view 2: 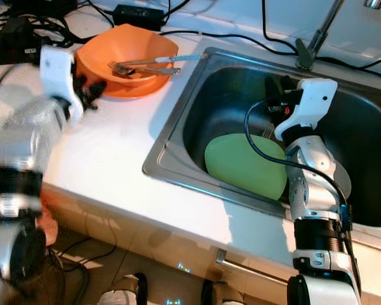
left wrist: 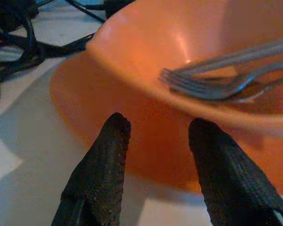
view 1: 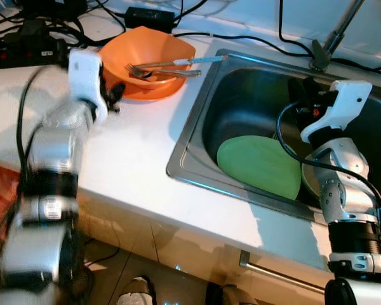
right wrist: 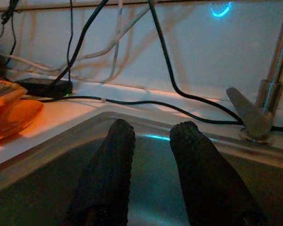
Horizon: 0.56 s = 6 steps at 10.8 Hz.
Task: Kitchen organization
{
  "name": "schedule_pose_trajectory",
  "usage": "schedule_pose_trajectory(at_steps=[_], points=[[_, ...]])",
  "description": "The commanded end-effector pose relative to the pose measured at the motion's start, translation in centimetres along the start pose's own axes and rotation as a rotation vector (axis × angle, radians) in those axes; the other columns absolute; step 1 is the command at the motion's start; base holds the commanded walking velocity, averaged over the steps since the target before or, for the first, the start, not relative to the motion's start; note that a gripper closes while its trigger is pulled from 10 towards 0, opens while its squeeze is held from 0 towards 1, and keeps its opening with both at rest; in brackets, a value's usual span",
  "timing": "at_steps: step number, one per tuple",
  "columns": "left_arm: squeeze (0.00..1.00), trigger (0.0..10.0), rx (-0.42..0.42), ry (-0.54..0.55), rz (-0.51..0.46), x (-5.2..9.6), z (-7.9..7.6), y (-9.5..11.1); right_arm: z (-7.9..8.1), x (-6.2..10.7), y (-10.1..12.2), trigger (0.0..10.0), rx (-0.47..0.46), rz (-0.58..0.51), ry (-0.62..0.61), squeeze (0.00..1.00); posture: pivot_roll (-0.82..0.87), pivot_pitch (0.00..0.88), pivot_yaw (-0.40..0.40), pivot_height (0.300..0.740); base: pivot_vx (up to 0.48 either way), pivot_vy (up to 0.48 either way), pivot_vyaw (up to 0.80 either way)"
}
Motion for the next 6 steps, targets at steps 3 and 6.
schedule_pose_trajectory(at_steps=[3,6], points=[[0.00,10.0,-0.035,-0.054,0.002,-1.2,-0.6,0.8,-0.2,0.6,0.1,10.0,-0.002,0.000,-0.015,0.00,0.04,0.203,-0.030,0.740,0.000,0.000,0.00],[0.00,10.0,-0.010,-0.170,0.026,-2.9,-3.1,1.7,0.0,1.0,0.0,10.0,-0.008,0.006,-0.019,0.00,0.02,0.209,-0.008,0.740,0.000,0.000,0.00]])
Point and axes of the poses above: a point about 5 cm out from each wrist's last joint towards the gripper, its own x axis pointing back from the gripper into the wrist, its own y axis along the axis of the wrist's last joint, z = x × y, the point moved 1 cm from there along -x, pointing out of the wrist towards the gripper, and after that the axes turned 10 degrees about -x, right-handed, at the moved point
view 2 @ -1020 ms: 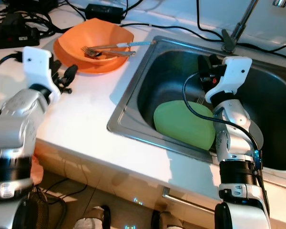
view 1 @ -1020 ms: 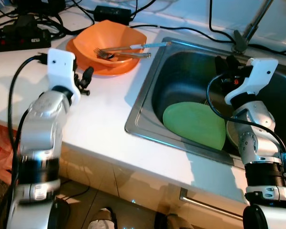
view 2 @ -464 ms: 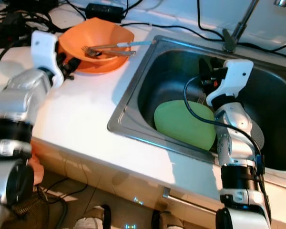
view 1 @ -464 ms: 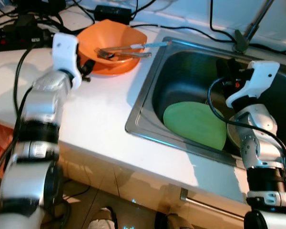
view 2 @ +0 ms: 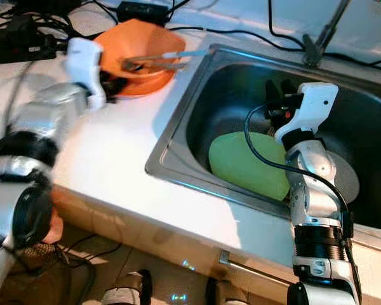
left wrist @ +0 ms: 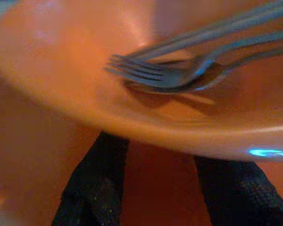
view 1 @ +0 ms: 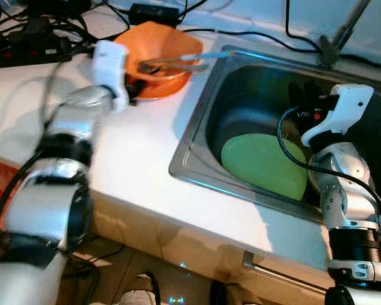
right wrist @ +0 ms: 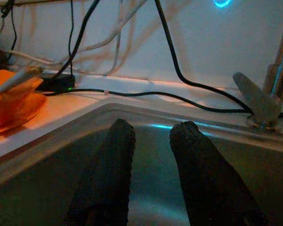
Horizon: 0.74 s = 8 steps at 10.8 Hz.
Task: Kitchen organization
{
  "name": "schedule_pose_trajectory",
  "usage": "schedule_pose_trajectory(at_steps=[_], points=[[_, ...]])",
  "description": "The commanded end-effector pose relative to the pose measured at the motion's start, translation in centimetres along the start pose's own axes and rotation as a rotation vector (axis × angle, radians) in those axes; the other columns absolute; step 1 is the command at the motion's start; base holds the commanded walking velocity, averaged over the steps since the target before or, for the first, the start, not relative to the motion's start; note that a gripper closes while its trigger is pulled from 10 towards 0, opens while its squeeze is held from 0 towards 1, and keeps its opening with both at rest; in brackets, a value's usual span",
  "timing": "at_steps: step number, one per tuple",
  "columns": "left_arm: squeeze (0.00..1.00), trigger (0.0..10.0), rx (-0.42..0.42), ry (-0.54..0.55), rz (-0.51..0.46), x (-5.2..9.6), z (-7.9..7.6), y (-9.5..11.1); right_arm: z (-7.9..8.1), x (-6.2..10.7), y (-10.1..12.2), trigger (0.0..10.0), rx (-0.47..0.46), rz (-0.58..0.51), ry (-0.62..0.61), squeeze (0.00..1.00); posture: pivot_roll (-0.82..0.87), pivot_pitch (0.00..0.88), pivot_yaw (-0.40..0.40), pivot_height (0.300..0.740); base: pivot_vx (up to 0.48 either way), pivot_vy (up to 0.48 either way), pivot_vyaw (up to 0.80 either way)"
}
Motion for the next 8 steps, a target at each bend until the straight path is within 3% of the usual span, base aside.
schedule_pose_trajectory(at_steps=[1,4,8], points=[[0.00,10.0,-0.007,-0.027,-0.014,-0.3,-0.5,0.9,0.0,0.5,0.1,10.0,-0.006,-0.001,-0.005,0.00,0.02,0.210,-0.001,0.740,0.000,0.000,0.00],[0.00,10.0,-0.044,-0.065,0.033,-1.0,-1.6,1.2,0.2,1.0,-0.1,10.0,-0.010,0.006,-0.012,0.00,0.00,0.216,0.016,0.740,0.000,0.000,0.00],[0.00,10.0,0.056,-0.053,0.209,0.3,0.4,-2.4,0.4,0.9,-0.3,10.0,-0.022,0.009,-0.015,0.00,0.04,0.212,0.025,0.740,0.000,0.000,0.00]])
Point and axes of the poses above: a point about 5 cm out from each wrist's last joint towards the gripper, its own x axis pointing back from the gripper into the wrist, its own y axis along the axis of the wrist's last joint, z = x × y, the point moved 1 cm from there along -x, pointing out of the wrist towards the gripper, and after that the axes turned 10 degrees about -x, right-handed, at the moved point
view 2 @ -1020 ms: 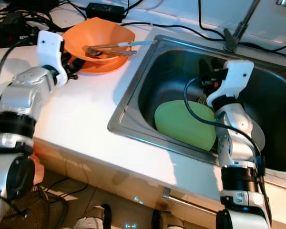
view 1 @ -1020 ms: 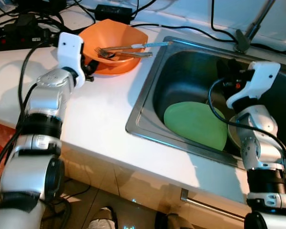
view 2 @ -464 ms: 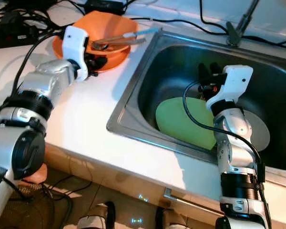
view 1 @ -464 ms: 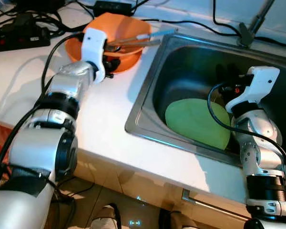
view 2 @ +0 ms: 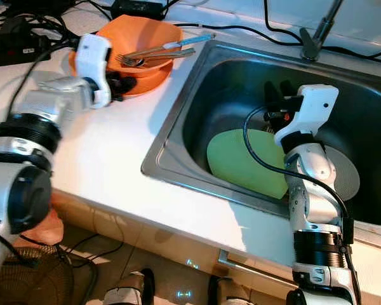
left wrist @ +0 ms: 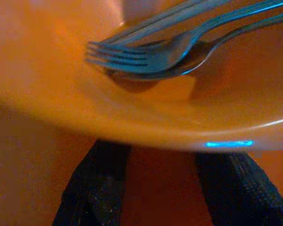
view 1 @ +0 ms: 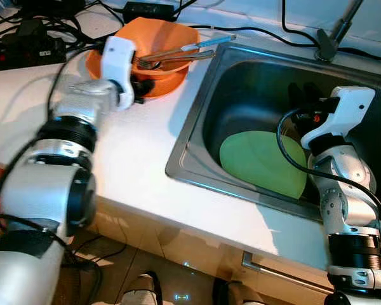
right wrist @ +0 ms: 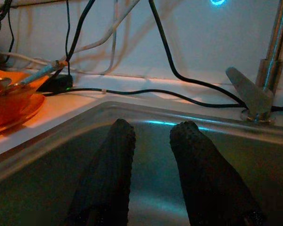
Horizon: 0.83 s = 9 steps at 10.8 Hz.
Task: Kitchen organization
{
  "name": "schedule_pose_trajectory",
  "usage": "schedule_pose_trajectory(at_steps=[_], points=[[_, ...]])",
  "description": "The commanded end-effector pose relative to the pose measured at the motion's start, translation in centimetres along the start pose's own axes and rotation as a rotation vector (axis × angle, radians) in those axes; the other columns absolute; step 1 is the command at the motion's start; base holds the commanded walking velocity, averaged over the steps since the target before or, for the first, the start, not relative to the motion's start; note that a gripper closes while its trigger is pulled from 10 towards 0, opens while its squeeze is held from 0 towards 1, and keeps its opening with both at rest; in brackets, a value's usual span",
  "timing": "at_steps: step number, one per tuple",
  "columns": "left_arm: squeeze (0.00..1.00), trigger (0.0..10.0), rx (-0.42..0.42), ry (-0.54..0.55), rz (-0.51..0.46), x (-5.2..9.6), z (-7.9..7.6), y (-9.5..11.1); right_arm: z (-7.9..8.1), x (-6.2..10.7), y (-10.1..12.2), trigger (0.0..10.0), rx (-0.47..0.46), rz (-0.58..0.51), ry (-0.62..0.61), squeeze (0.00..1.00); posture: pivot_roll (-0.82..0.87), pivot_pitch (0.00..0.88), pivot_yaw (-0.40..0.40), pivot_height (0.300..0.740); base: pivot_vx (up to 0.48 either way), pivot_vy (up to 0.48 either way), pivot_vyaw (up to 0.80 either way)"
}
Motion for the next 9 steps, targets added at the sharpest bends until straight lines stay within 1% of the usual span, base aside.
schedule_pose_trajectory(at_steps=[1,2,3,4,5,6,7,9], points=[[0.00,10.0,0.055,-0.012,0.122,0.1,0.1,-3.2,0.0,0.3,-0.6,10.0,-0.019,0.016,-0.014,0.00,0.05,0.211,0.025,0.740,0.000,0.000,0.00],[0.00,10.0,0.117,-0.039,0.149,0.4,0.0,-4.0,0.1,0.2,-0.7,10.0,-0.023,0.018,-0.011,0.00,0.06,0.211,0.025,0.740,0.000,0.000,0.00],[0.00,10.0,0.171,-0.087,0.174,0.5,-0.6,-4.7,0.1,0.2,-0.7,10.0,-0.027,0.020,-0.010,0.00,0.06,0.213,0.023,0.740,0.000,0.000,0.00],[0.00,10.0,0.200,-0.118,0.187,0.6,-1.0,-5.1,0.2,0.1,-0.8,10.0,-0.029,0.021,-0.007,0.00,0.07,0.213,0.023,0.740,0.000,0.000,0.00],[0.00,10.0,0.264,-0.171,0.216,1.3,-2.2,-6.0,0.3,0.0,-0.9,10.0,-0.032,0.023,-0.003,0.00,0.08,0.215,0.021,0.740,0.000,0.000,0.00],[0.00,10.0,0.275,-0.180,0.222,1.8,-2.9,-6.5,0.3,-0.1,-0.9,10.0,-0.033,0.024,-0.001,0.00,0.08,0.215,0.020,0.740,0.000,0.000,0.00],[0.00,10.0,0.294,-0.216,0.240,2.6,-4.1,-7.1,0.4,-0.1,-0.9,10.0,-0.034,0.025,0.000,0.00,0.08,0.217,0.019,0.740,0.000,0.000,0.00],[0.00,10.0,0.316,-0.227,0.263,4.2,-5.5,-8.1,0.4,0.0,-1.0,10.0,-0.036,0.027,0.001,0.00,0.09,0.216,0.018,0.740,0.000,0.000,0.00]])
Point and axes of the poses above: a point about 5 cm out from each wrist's last joint towards the gripper, its own x axis pointing back from the gripper into the wrist, its own y axis along the axis of the wrist's last joint, z = x × y, the point moved 1 cm from there along -x, pointing out of the wrist towards the gripper, and after that the axes turned 10 degrees about -x, right-handed, at the moved point
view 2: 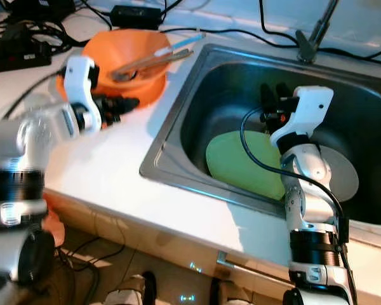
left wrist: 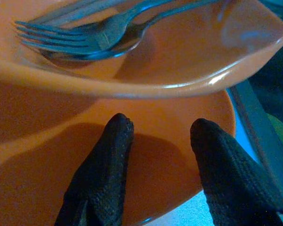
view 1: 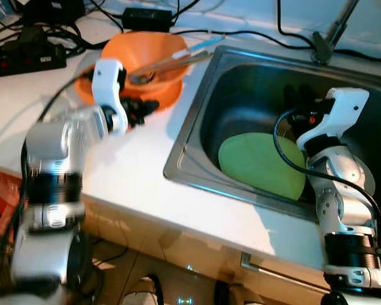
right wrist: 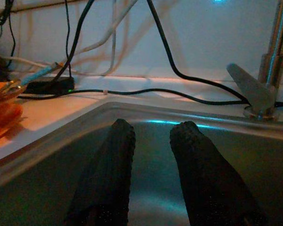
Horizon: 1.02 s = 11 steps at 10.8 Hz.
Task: Kitchen organization
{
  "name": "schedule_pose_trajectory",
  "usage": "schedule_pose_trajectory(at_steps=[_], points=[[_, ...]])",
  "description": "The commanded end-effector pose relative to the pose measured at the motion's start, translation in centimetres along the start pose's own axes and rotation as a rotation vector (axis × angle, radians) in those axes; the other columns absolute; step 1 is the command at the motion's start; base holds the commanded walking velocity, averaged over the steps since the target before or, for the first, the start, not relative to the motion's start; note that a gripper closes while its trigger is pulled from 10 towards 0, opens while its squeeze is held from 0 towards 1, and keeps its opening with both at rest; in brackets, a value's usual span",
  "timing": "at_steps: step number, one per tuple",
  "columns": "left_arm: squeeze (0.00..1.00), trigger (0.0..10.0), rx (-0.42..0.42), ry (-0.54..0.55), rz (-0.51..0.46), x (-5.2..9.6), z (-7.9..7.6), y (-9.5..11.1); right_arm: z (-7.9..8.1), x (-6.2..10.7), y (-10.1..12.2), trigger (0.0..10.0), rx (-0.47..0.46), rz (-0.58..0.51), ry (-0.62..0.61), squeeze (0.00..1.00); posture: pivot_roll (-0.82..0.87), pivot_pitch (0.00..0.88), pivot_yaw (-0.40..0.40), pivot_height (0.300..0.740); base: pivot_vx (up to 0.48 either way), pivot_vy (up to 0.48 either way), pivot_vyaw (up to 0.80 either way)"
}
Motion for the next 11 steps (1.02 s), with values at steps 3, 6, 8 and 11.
schedule_pose_trajectory(at_steps=[3,6,8,11], points=[[0.00,10.0,0.127,0.014,0.222,2.4,-2.0,-5.6,0.0,-0.2,-0.5,10.0,-0.014,0.017,0.005,0.00,0.11,0.221,-0.003,0.740,0.000,0.000,0.00],[0.00,10.0,0.140,0.107,0.216,5.6,-2.7,-6.2,0.3,-0.7,-0.8,10.0,-0.024,0.026,0.025,0.00,0.15,0.224,-0.030,0.740,0.000,0.000,0.00],[0.00,10.0,0.162,0.162,0.221,7.5,-3.2,-6.9,0.6,-1.1,-0.9,10.0,-0.029,0.031,0.041,0.00,0.17,0.225,-0.045,0.740,0.000,0.000,0.00],[0.00,10.0,0.175,0.232,0.226,9.3,-3.5,-8.4,0.7,-1.6,-0.9,10.0,-0.029,0.035,0.054,0.00,0.18,0.227,-0.063,0.740,0.000,0.000,0.00]])
Point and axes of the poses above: a point about 5 cm out from each wrist's last joint towards the gripper, its own x axis pointing back from the gripper into the wrist, its own y axis along the axis of the wrist's last joint, z = x × y, the point moved 1 cm from there along -x, pointing out of the wrist towards the gripper, and after that the axes turned 10 degrees about -x, right-handed, at the moved point
